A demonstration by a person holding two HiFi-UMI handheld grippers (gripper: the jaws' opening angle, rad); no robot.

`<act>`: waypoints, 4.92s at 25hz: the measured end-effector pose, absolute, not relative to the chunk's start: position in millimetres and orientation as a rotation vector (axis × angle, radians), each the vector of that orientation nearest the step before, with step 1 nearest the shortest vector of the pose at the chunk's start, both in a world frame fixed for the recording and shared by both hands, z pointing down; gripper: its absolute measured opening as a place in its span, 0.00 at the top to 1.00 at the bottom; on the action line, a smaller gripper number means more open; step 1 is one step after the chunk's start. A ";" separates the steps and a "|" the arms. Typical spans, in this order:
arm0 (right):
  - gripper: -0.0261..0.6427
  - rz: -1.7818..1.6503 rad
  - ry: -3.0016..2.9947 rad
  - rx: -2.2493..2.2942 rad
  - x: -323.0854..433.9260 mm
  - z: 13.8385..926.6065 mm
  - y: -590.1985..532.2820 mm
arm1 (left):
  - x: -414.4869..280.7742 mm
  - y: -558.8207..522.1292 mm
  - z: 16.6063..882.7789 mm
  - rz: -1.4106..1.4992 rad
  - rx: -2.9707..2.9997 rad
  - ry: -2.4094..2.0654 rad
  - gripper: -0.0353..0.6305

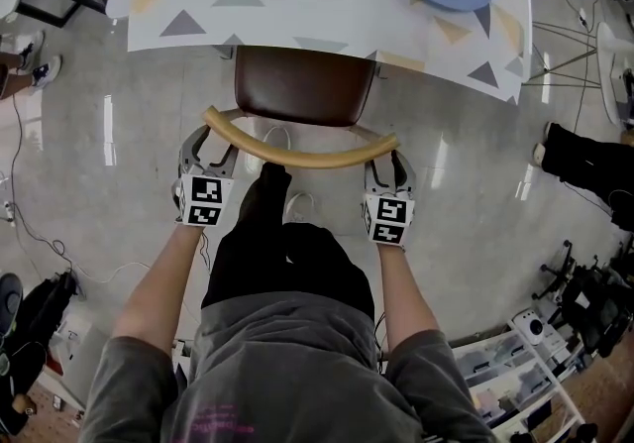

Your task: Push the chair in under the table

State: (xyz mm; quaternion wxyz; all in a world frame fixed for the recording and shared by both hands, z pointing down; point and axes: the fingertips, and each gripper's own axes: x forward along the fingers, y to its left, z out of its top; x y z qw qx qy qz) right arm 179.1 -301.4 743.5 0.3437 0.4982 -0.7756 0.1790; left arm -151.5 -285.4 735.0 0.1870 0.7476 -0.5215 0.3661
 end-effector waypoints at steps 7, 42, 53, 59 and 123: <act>0.67 0.431 -2.089 1.302 181.5 692.2 -282.2 | -139.2 -257.1 681.6 0.963 2.145 -1.536 0.63; 0.67 0.165 -2.411 1.399 151.0 396.0 -228.3 | -88.1 -223.0 392.5 0.495 2.474 -1.628 0.87; 0.68 0.108 -2.398 1.511 93.7 343.8 -213.0 | -126.7 -225.9 335.7 0.407 2.623 -1.522 0.90; 0.71 0.092 -2.402 1.553 70.2 325.7 -206.4 | -147.3 -224.4 313.3 0.380 2.662 -1.496 0.91; 0.96 0.125 -2.550 1.544 54.4 265.1 -201.1 | -124.5 -229.0 267.8 0.254 2.665 -1.476 0.93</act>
